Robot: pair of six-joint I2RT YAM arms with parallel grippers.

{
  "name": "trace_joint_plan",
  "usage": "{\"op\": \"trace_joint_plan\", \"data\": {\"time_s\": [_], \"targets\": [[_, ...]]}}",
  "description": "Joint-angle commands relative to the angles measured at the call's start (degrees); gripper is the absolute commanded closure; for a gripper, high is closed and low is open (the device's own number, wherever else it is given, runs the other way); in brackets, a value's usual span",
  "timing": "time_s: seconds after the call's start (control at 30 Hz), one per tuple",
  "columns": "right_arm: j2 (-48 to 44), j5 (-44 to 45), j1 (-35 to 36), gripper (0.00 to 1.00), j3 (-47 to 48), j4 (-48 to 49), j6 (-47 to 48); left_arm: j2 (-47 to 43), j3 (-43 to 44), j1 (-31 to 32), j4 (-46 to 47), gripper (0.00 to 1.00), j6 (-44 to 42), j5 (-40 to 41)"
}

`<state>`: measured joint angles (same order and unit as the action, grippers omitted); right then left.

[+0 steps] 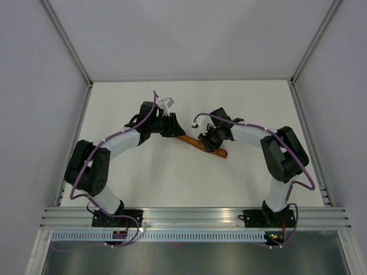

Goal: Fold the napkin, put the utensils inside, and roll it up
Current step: Roll the napkin at the center of the board.

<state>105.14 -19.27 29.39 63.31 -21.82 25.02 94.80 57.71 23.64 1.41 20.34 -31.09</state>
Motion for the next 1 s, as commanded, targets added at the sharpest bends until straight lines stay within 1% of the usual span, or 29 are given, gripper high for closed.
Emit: {"op": "trace_joint_plan", "data": {"time_s": [0.0,0.03,0.13,0.3,0.5,0.7,0.8,0.97], "targets": [[7.4,1.3,0.0,0.64,0.1,-6.9,-5.7,-3.2,-5.8,0.1,7.8,0.59,7.4,7.7],[8.0,1.2,0.1,0.64,0.5,-6.8,-7.1,-3.1,-7.6,0.1,8.6,0.59,7.9,8.1],[9.9,1.3,-0.1,0.64,1.9,-6.7,-8.4,-1.0,-8.6,0.3,11.1,0.61,9.2,7.2],[12.8,0.5,-0.1,0.64,5.1,-7.0,-12.0,3.6,-7.7,0.4,12.7,0.64,10.9,7.8],[14.7,0.5,-0.2,0.64,6.6,-5.9,-14.9,8.2,-3.6,0.4,12.0,0.64,11.2,8.0],[14.7,1.2,-0.2,0.63,7.0,-5.1,-15.3,13.4,0.3,0.4,10.2,0.65,11.1,8.4],[14.3,1.3,-0.1,0.62,7.0,-4.7,-15.1,15.3,2.0,0.4,9.5,0.65,11.0,8.7],[13.9,0.9,-0.1,0.56,7.0,-4.9,-14.2,17.6,3.7,0.4,8.5,0.66,10.6,8.5]]}}
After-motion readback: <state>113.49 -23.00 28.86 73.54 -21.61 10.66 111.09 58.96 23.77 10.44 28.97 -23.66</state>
